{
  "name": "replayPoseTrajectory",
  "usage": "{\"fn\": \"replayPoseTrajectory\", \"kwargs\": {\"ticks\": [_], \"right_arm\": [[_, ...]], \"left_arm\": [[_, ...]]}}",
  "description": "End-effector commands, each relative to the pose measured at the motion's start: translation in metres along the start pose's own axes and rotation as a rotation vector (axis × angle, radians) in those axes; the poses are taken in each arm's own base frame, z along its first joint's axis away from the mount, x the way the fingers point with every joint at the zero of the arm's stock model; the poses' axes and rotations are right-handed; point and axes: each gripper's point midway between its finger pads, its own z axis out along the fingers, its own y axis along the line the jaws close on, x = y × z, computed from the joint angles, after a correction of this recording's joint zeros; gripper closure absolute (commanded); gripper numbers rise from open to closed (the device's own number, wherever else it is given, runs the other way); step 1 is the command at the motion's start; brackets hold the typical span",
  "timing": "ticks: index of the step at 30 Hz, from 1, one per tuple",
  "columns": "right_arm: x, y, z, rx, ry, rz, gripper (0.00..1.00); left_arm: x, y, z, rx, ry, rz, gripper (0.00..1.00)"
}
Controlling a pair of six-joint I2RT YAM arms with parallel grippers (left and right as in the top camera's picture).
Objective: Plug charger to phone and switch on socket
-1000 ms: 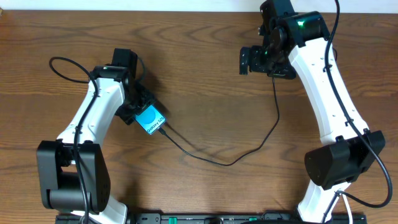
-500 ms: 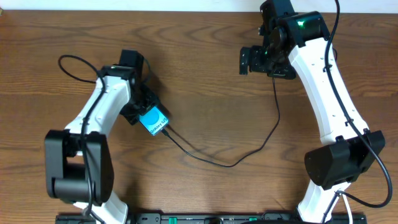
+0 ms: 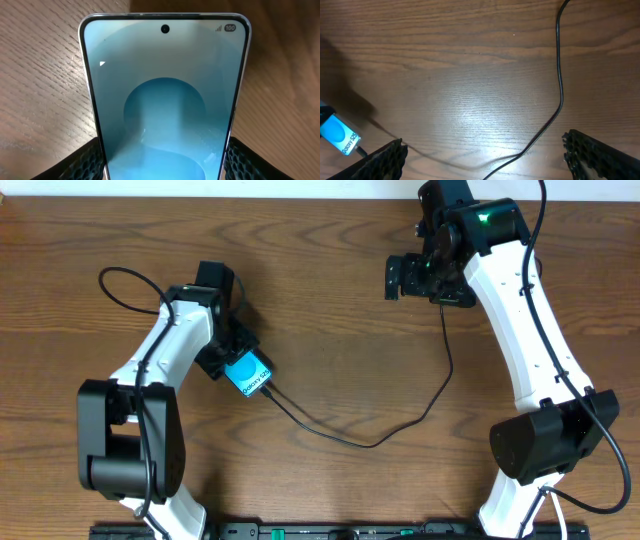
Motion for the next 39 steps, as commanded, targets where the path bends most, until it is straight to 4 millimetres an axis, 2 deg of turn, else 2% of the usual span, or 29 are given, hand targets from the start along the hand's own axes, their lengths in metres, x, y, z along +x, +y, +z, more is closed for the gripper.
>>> {"fn": "replayPoseTrajectory", "kwargs": {"ticks": [1, 18, 27, 39], "right_arm": [[-0.004, 0.001, -0.014, -0.005, -0.042, 0.009, 0.01], [-0.004, 0.001, -0.014, -0.005, -0.042, 0.010, 0.01], [-0.004, 0.001, -0.014, -0.005, -0.042, 0.013, 0.01], [-0.004, 0.001, -0.014, -0.005, -0.042, 0.013, 0.01]], "left_arm": [[-0.002, 0.006, 0.012, -0.045, 0.004, -0.011, 0.93], [-0.005, 0.006, 0.017, -0.052, -0.006, -0.010, 0.93], [-0.003, 0.010, 0.030, -0.083, 0.017, -0.012, 0.93], [-0.005, 0.008, 0.032, -0.077, 0.010, -0.012, 0.93]]}}
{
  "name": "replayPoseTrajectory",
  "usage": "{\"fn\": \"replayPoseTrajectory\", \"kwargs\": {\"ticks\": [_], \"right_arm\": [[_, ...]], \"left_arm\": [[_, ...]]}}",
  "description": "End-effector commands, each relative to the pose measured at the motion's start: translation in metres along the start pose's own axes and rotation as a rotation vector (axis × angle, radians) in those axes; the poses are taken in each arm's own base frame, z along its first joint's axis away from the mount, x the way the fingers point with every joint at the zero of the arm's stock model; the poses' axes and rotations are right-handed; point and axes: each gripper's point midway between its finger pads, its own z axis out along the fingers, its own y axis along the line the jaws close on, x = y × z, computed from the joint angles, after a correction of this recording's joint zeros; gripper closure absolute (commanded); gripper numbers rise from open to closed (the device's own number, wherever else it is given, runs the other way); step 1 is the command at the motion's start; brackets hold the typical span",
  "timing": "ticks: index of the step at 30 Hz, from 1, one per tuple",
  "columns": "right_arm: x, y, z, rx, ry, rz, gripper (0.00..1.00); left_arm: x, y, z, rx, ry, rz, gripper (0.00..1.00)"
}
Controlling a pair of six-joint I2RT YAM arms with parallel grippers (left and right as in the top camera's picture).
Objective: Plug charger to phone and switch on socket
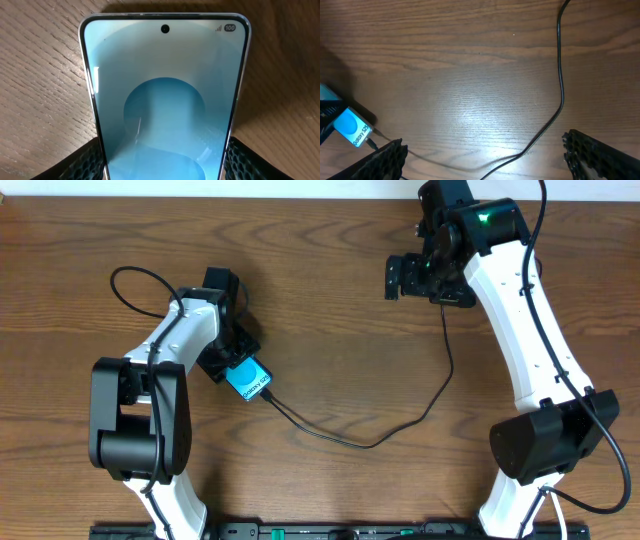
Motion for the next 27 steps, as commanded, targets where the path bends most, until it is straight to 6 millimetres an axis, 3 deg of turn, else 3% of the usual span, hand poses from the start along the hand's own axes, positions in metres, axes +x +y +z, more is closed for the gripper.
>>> {"fn": "replayPoseTrajectory", "kwargs": {"ticks": [1, 27], "right_arm": [[-0.0037, 0.0007, -0.0142, -0.005, -0.042, 0.010, 0.01], [-0.0036, 0.0008, -0.0142, -0.005, -0.042, 0.010, 0.01]], "left_arm": [[-0.0025, 0.0028, 0.0024, -0.019, -0.012, -0.009, 0.93], [-0.0070, 0.0051, 0.0026, -0.034, -0.037, -0.009, 0.93]]}}
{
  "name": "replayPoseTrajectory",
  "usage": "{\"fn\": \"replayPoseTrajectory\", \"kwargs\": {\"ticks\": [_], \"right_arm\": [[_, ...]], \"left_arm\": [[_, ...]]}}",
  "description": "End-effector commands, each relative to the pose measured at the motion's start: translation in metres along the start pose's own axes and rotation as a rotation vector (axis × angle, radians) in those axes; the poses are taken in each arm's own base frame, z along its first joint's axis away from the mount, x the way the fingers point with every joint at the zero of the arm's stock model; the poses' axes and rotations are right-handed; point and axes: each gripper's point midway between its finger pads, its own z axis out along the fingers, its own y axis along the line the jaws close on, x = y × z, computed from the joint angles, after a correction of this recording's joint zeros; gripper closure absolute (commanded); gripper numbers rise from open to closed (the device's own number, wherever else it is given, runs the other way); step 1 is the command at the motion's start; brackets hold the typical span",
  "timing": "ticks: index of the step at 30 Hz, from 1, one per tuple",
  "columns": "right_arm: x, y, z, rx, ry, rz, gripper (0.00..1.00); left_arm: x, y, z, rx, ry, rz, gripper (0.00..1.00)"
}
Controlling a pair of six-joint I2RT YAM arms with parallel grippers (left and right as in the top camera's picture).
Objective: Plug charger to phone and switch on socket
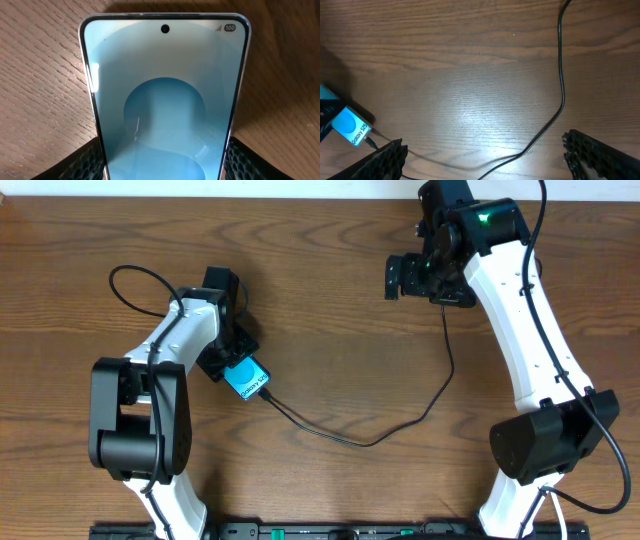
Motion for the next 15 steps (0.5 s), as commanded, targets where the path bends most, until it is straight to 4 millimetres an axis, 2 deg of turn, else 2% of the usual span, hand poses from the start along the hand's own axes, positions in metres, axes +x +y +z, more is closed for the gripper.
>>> {"fn": "replayPoseTrajectory", "kwargs": {"ticks": [1, 15], "right_arm": [[-0.0036, 0.0008, -0.0142, -0.005, -0.042, 0.010, 0.01], [-0.0035, 0.0007, -0.0142, -0.005, -0.041, 0.010, 0.01]], "left_arm": [[-0.0024, 0.0034, 0.0028, -0.023, -0.013, -0.009, 0.93], [-0.0029, 0.0014, 0.0028, -0.025, -0.027, 0.000, 0.93]]}}
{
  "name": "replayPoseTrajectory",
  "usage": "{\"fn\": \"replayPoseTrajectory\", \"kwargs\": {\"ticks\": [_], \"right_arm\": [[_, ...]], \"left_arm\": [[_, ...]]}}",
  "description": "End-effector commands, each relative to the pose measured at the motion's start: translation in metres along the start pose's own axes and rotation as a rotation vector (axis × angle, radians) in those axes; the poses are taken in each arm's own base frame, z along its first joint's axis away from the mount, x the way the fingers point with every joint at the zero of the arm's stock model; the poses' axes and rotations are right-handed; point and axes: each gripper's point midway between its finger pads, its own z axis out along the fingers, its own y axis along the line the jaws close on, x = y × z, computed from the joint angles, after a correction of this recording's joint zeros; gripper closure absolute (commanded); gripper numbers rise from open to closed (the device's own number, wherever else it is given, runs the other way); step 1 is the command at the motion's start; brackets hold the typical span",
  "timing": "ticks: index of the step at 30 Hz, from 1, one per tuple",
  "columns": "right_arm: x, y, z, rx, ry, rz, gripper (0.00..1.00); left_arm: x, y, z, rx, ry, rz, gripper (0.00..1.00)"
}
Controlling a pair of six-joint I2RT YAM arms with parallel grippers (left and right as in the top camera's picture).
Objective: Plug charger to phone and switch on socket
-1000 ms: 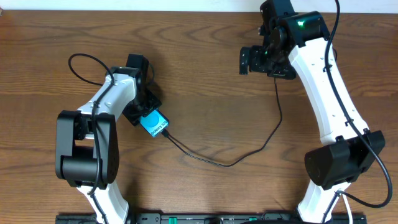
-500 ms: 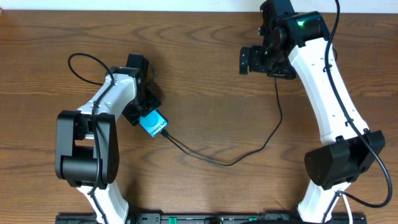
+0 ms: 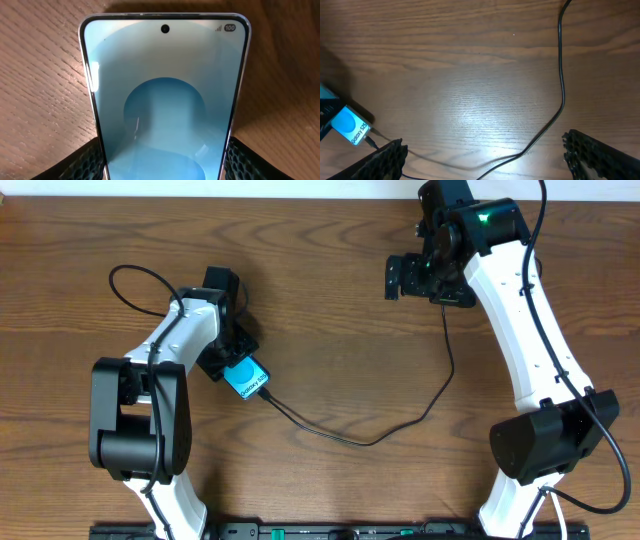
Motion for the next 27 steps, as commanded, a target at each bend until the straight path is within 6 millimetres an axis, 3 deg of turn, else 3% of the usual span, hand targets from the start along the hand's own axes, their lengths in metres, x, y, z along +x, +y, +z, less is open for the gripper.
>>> {"fn": "replayPoseTrajectory", "kwargs": {"ticks": [1, 9, 18, 27], "right_arm": [[-0.004, 0.001, -0.014, -0.005, -0.041, 0.010, 0.01], [-0.003, 0.000, -0.014, -0.003, -0.039, 0.010, 0.01], [-0.002, 0.000, -0.014, -0.002, -0.035, 0.010, 0.01], [-0.002, 0.000, -0.014, -0.002, -0.035, 0.010, 0.01]], "left_arm": [[-0.001, 0.002, 0.003, -0.025, -0.015, -0.001, 0.93], [-0.001, 0.001, 0.005, -0.025, -0.015, 0.000, 0.93], [0.004, 0.006, 0.024, -0.068, 0.022, -0.004, 0.93], [0.003, 0.005, 0.024, -0.061, 0.021, -0.004, 0.93]]}}
